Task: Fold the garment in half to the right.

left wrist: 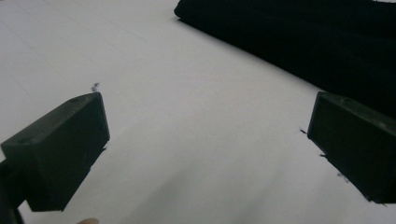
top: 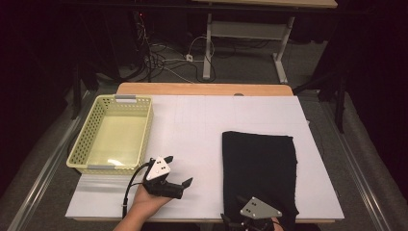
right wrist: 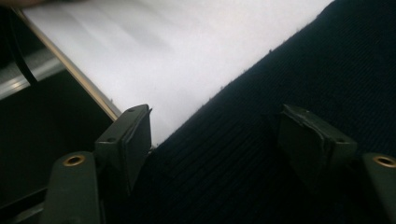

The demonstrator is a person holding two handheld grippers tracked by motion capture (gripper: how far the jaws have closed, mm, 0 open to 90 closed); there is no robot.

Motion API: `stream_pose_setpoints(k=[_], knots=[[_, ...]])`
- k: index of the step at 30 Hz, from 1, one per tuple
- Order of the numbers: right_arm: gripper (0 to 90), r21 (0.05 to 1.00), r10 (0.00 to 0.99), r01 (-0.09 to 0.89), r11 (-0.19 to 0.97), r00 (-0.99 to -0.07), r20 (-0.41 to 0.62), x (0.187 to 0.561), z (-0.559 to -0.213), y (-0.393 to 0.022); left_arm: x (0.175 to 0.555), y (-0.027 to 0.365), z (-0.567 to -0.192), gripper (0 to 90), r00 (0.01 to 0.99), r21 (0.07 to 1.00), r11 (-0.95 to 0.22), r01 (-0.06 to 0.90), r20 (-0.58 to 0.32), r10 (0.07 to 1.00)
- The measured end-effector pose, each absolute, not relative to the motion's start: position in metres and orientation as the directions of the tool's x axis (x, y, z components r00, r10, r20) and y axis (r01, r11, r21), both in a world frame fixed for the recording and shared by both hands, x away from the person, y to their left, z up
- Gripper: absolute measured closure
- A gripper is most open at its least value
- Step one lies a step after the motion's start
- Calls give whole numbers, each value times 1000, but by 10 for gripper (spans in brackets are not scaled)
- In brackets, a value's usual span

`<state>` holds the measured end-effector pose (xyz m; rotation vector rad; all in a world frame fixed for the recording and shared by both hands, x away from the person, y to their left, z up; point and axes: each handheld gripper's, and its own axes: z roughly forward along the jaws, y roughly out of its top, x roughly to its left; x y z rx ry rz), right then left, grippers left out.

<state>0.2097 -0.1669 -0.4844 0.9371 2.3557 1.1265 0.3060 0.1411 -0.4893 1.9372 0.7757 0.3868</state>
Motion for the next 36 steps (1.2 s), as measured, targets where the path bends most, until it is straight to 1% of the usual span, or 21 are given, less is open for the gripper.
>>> stream_pose_setpoints(k=[7, 15, 20, 22, 24, 28, 32, 34, 36], knots=[[317, 755, 693, 409, 513, -716, -84, 207, -489, -160, 306, 141, -489, 0, 745, 878, -322, 354, -57, 664], [373, 720, 668, 370, 587, -724, -172, 204, -490, -152, 308, 140, -489, 0, 738, 872, -324, 368, -62, 672], [414, 718, 660, 371, 589, -733, -163, 206, -489, -153, 309, 137, -488, 0, 722, 857, -340, 387, -52, 690], [445, 717, 656, 373, 589, -739, -155, 206, -488, -154, 312, 136, -487, 0, 702, 852, -327, 409, -64, 709], [495, 722, 658, 382, 576, -741, -133, 207, -487, -157, 316, 134, -485, 0, 695, 853, -296, 429, -103, 712], [599, 733, 664, 401, 550, -742, -93, 212, -485, -163, 321, 123, -481, 0, 703, 852, -312, 420, -89, 706], [724, 730, 661, 388, 563, -742, -115, 215, -484, -165, 330, 108, -481, 0, 710, 843, -324, 430, -94, 698], [759, 730, 655, 388, 562, -748, -107, 217, -484, -166, 336, 98, -481, 0, 715, 842, -326, 431, -98, 692], [774, 733, 651, 387, 559, -753, -99, 218, -483, -168, 342, 86, -479, 0, 726, 838, -343, 424, -88, 682]])
